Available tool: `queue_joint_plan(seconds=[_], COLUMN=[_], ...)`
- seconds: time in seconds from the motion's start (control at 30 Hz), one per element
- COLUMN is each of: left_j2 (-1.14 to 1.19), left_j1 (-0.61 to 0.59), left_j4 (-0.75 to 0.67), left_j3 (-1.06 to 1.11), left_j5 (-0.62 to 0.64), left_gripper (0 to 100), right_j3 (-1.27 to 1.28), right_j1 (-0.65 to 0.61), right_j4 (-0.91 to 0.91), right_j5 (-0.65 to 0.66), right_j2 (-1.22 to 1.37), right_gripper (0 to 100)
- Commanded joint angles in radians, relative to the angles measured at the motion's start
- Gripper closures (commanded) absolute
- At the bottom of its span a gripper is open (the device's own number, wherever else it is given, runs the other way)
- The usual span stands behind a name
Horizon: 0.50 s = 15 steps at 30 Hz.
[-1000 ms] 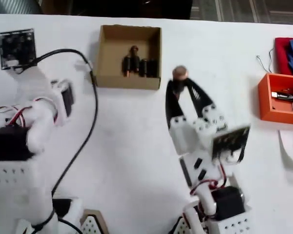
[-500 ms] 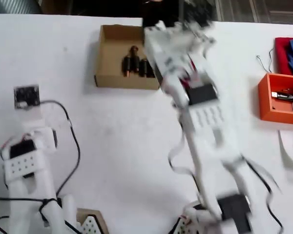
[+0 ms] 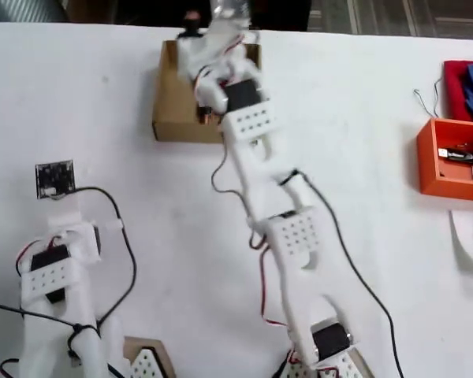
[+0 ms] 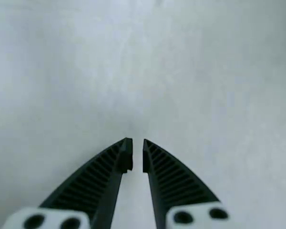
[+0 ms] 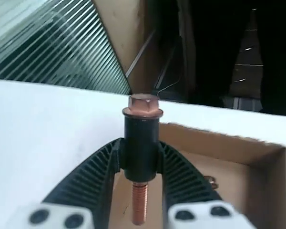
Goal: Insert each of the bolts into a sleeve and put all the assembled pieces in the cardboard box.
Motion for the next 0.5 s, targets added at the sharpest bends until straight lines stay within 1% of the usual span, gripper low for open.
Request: queue_joint_plan(seconds=[0.0,0.23,0.47], left_j2=[-0.011,-0.009,-0.008], left_j1=[-0.005,-0.005,-0.005], left_j4=[-0.011,-0.011,-0.011], left_j3=[-0.004,-0.004,-0.004], left_j5=[-0.002,0.0,0.0], left_gripper=[93,93,93], right_j3=[-0.14,-0.089,0.008], right_j1=[-0.015,-0.01,-0.019], right_j4=[-0.012,-0.104,-0.143], right_j5=[0.012,0.011,0.011], right_j2=[0.084,0.166,0.168], right_gripper=[97.9,97.9,97.9])
